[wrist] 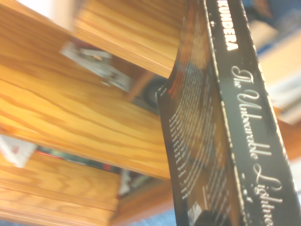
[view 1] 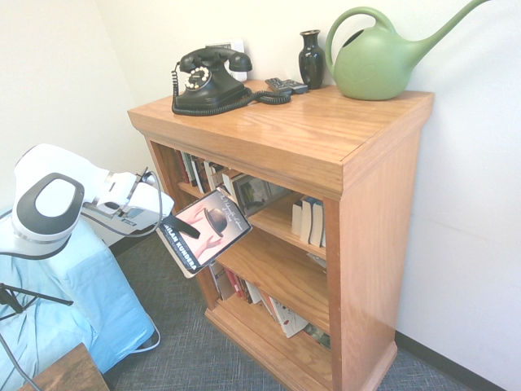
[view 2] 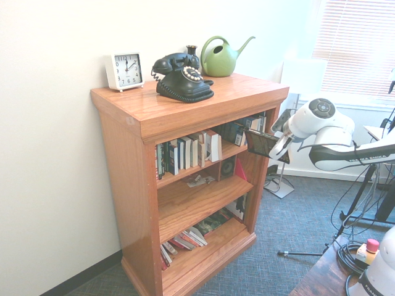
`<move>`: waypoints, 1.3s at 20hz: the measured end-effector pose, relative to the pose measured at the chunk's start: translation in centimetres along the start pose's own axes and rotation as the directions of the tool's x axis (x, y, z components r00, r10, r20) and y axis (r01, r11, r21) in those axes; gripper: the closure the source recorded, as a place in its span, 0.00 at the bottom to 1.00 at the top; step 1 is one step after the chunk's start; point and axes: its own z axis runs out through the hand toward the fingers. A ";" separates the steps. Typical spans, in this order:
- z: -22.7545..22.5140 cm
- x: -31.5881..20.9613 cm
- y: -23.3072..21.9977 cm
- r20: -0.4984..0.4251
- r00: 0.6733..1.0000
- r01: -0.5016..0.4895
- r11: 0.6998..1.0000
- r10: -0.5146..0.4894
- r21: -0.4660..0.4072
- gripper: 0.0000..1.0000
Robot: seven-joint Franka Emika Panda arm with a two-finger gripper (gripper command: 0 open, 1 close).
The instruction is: Organize the shelf
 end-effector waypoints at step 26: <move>10.0 5.9 -10.4 0.163 0.957 -0.268 0.944 0.239 0.194 1.00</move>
